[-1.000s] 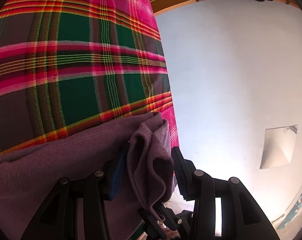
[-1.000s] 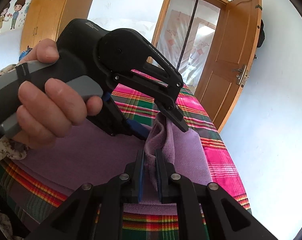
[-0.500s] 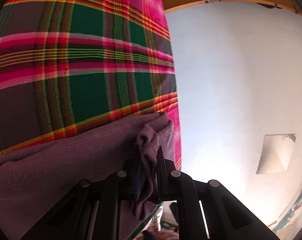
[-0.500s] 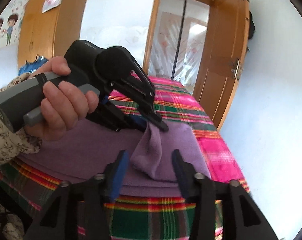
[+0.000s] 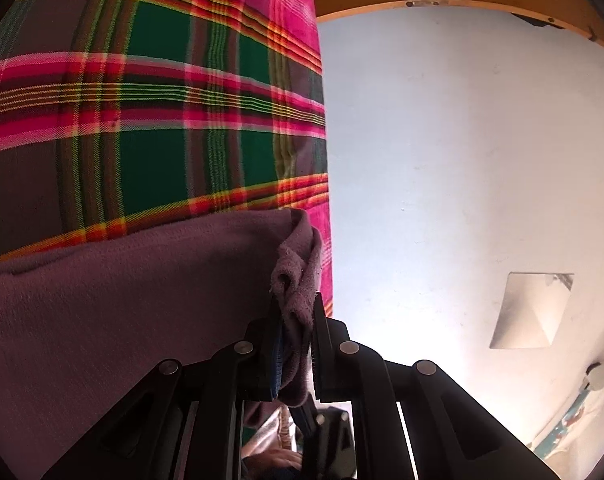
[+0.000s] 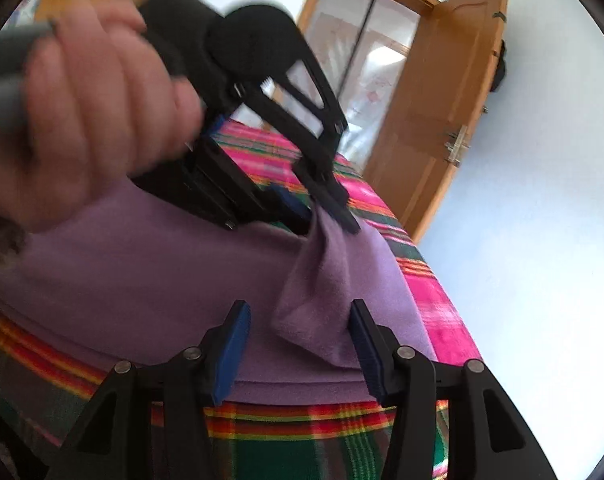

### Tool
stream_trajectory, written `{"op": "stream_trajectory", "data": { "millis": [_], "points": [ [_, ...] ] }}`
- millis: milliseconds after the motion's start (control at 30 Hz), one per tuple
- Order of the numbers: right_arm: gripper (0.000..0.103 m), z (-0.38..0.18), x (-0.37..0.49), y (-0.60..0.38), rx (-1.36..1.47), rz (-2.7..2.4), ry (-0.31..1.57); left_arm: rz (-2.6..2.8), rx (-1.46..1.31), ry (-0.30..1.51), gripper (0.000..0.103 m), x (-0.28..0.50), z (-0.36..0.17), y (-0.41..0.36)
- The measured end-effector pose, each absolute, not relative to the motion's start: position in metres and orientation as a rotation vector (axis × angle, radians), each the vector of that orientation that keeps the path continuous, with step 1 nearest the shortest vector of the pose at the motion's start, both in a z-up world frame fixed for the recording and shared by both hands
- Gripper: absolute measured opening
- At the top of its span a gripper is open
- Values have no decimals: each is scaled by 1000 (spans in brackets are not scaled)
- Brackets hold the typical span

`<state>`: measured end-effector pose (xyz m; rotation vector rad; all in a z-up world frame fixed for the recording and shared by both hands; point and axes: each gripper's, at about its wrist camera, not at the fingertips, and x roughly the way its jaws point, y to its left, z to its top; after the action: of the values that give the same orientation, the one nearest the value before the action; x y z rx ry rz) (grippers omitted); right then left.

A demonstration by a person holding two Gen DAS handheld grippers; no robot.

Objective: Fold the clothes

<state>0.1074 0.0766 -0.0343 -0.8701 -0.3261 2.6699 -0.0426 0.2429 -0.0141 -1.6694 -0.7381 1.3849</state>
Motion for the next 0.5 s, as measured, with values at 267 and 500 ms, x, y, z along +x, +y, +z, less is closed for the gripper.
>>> {"op": "stream_trajectory", "data": {
  "millis": [267, 500],
  "points": [
    [51, -33, 96, 80, -852, 2588, -315, 1370, -1660, -740, 10, -41, -4, 246],
    [51, -37, 87, 67, -810, 2520, -441, 1334, -1652, -777, 10, -36, 2, 250]
  ]
}}
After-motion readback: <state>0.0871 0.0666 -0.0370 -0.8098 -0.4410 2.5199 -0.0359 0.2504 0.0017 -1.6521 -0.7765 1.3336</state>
